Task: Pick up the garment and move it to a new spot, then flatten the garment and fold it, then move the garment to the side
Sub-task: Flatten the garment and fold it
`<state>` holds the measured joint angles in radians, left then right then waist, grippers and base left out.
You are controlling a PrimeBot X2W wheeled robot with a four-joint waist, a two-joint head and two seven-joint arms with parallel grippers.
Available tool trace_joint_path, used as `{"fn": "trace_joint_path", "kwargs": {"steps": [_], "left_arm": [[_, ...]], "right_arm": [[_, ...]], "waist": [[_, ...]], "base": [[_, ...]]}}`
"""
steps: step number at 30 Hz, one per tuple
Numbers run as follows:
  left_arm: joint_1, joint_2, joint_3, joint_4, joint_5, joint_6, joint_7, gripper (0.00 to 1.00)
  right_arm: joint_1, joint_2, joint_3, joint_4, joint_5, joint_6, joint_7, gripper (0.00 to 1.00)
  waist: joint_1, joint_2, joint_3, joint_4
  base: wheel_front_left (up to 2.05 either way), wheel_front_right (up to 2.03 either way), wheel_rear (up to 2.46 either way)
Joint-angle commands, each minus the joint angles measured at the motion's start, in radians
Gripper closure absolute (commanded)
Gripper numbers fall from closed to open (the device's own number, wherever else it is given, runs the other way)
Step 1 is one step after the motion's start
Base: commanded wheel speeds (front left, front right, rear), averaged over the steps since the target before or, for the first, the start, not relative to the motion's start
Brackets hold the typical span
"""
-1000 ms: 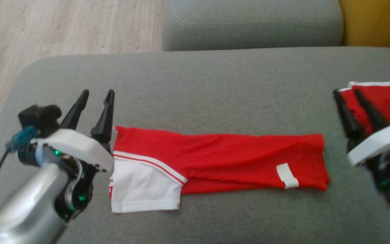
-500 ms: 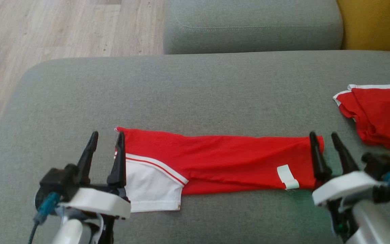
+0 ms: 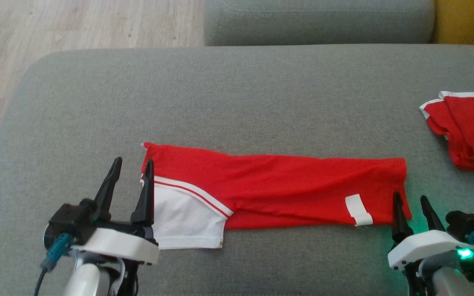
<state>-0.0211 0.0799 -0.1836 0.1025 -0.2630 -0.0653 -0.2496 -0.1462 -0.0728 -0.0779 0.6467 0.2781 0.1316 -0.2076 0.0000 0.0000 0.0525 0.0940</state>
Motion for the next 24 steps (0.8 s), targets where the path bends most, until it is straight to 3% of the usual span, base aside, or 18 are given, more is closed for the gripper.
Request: {"fn": "trace_joint_path", "kwargs": {"steps": [1, 8, 15, 16, 17, 24], "left_arm": [[-0.059, -0.002, 0.039, -0.03, 0.01, -0.007, -0.012, 0.0], [-0.076, -0.02, 0.053, -0.013, 0.034, -0.034, -0.012, 0.0], [-0.087, -0.027, 0.066, -0.002, 0.045, -0.047, -0.012, 0.0], [-0.088, -0.027, 0.068, -0.001, 0.044, -0.048, -0.012, 0.0], [-0.089, -0.028, 0.07, -0.001, 0.044, -0.049, -0.012, 0.0], [-0.089, -0.029, 0.076, 0.007, 0.046, -0.055, -0.012, 0.0]], "right_arm": [[-0.046, 0.0, 0.014, -0.019, -0.012, -0.001, -0.002, 0.0], [-0.088, 0.017, -0.026, 0.094, -0.029, -0.001, 0.024, 0.0], [-0.121, 0.021, 0.001, 0.195, -0.005, -0.001, 0.036, 0.0], [-0.125, 0.021, 0.006, 0.204, 0.001, -0.001, 0.038, 0.41], [-0.129, 0.022, 0.011, 0.211, 0.006, -0.001, 0.038, 1.0], [-0.154, -0.012, -0.043, 0.252, 0.009, -0.001, 0.008, 1.0]], "waist": [[0.0, 0.0, 0.009, 0.004], [0.0, 0.0, 0.034, 0.011], [0.0, 0.0, 0.048, 0.007], [0.0, 0.0, 0.049, 0.006], [0.0, 0.0, 0.05, 0.006], [0.0, 0.0, 0.041, 0.0]], "base": [[0.0, 0.0, 0.0], [0.0, 0.0, 0.0], [0.0, 0.0, 0.0], [0.0, 0.0, 0.0], [0.0, 0.0, 0.0], [0.0, 0.0, 0.0]]}}
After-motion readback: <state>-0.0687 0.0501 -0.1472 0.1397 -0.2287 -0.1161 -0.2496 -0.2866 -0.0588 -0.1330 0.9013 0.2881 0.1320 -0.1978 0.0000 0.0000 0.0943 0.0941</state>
